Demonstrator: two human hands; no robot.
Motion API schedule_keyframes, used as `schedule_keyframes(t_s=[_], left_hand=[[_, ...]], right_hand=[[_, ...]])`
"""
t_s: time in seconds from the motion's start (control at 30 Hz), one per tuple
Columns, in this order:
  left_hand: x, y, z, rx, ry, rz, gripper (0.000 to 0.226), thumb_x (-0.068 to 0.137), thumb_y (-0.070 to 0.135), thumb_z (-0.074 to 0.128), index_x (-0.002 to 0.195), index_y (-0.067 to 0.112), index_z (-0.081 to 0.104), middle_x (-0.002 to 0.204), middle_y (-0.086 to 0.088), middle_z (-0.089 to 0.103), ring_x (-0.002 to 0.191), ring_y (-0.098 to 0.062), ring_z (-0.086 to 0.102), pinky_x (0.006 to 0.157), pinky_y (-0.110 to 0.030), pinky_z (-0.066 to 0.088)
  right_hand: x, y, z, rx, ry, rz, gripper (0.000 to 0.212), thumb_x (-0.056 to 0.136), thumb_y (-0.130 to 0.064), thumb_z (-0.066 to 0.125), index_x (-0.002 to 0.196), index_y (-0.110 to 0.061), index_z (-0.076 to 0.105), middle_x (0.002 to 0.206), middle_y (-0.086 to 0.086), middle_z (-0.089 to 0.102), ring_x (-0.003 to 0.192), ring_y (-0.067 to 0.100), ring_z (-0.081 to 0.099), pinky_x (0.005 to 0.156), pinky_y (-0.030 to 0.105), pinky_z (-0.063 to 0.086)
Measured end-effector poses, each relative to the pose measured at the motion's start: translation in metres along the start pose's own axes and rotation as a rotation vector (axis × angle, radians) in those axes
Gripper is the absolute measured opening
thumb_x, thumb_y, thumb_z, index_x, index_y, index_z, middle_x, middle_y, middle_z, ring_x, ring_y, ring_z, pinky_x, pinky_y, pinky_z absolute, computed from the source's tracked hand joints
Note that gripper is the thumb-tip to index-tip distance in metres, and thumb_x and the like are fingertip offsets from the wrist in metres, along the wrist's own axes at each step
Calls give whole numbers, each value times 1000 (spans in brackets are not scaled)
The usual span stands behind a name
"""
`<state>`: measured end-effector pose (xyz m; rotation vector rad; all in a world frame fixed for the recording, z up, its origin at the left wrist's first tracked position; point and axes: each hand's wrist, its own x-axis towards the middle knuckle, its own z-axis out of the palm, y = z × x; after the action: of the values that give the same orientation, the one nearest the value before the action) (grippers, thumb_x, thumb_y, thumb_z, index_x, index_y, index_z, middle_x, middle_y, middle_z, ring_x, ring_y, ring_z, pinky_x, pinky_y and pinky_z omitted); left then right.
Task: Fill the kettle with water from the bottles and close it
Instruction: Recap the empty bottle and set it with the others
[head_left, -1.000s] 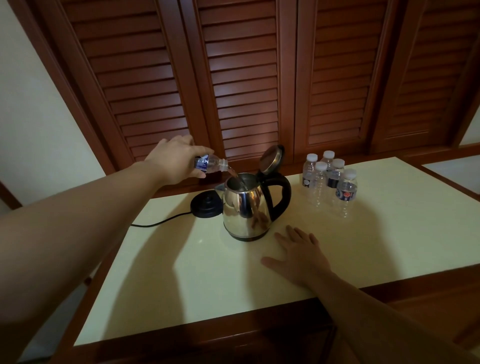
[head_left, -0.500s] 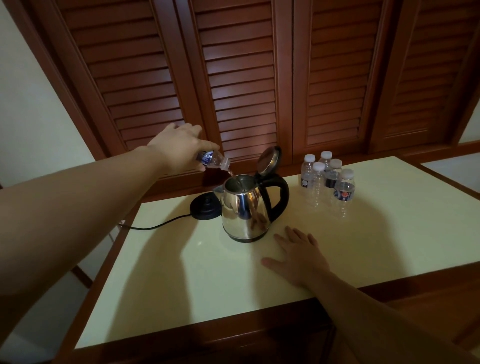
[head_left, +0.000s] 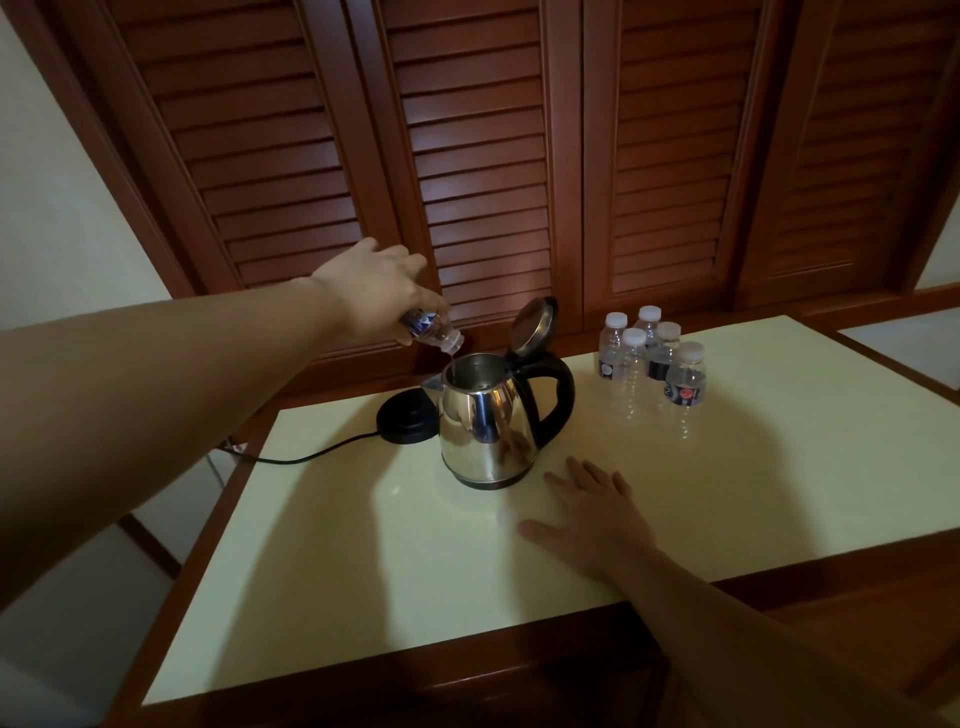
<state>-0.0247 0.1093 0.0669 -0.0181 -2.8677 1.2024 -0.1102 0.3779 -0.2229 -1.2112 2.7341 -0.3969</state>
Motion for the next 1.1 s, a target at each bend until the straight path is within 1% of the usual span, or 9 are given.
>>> schedule_keyframes(t_s=[0.17, 0.37, 0.43, 0.53, 0.6, 0.7, 0.8, 0.87, 1.1], left_hand=[[-4, 8, 5, -187, -2, -104, 69, 92, 54, 68, 153, 46, 39, 111, 1, 41, 118, -25, 47, 99, -47, 39], [-23, 27, 50, -675, 77, -414, 67, 89, 60, 68, 149, 42, 43, 134, -9, 56, 126, -33, 54, 104, -53, 46], [-34, 38, 69, -875, 162, -521, 64, 85, 63, 70, 141, 41, 49, 124, -1, 63, 112, -25, 61, 94, -46, 51], [-60, 66, 92, -1141, 267, -667, 55, 86, 45, 81, 134, 30, 58, 100, 8, 65, 81, -4, 60, 74, -25, 45], [-81, 87, 108, -1261, 286, -686, 52, 85, 37, 84, 130, 28, 60, 106, 9, 67, 88, -4, 62, 73, -16, 43], [-110, 121, 136, -1398, 246, -689, 53, 79, 41, 88, 125, 35, 62, 118, 9, 67, 102, -9, 67, 79, -18, 48], [-130, 152, 150, -1470, 215, -684, 58, 70, 51, 87, 122, 37, 66, 114, 11, 67, 101, -8, 68, 87, -30, 56], [-138, 168, 154, -1462, 205, -681, 53, 73, 43, 90, 119, 39, 65, 110, 10, 65, 99, -6, 65, 91, -33, 55], [-139, 184, 164, -1393, 207, -606, 61, 77, 42, 89, 132, 39, 63, 110, 15, 60, 103, 0, 59, 94, -24, 49]], right_hand=[[-1, 1, 0, -1, -2, -2, 99, 81, -93, 25, 162, -36, 19, 173, 1, 5, 159, 23, 2, 128, 51, 0], [-1, -1, -1, -7, -9, 1, 98, 82, -91, 26, 162, -35, 20, 173, 1, 5, 159, 22, 2, 128, 51, 1], [-1, 0, -2, -7, -12, 2, 96, 83, -91, 27, 162, -36, 19, 173, 1, 5, 159, 23, 2, 128, 51, 1], [0, -1, -3, -13, -25, 8, 95, 84, -90, 29, 162, -36, 20, 173, 1, 5, 159, 22, 2, 127, 51, 0], [-1, -1, -3, -6, -34, 3, 93, 84, -89, 30, 161, -38, 22, 173, 1, 6, 159, 22, 2, 127, 52, 0], [-2, -3, -4, 17, -39, -16, 83, 87, -85, 36, 159, -44, 25, 172, 0, 12, 158, 24, 6, 127, 54, 2], [-1, -13, -11, 6, -24, -72, 74, 88, -81, 40, 153, -46, 35, 163, -2, 32, 150, 24, 23, 124, 53, 14], [2, -27, -15, -42, -28, -127, 67, 90, -78, 39, 148, -44, 43, 152, -1, 43, 140, 24, 34, 119, 50, 24], [12, -58, -14, 72, -83, -148, 41, 97, -56, 56, 123, -26, 64, 122, -5, 54, 113, 14, 51, 94, 33, 45]])
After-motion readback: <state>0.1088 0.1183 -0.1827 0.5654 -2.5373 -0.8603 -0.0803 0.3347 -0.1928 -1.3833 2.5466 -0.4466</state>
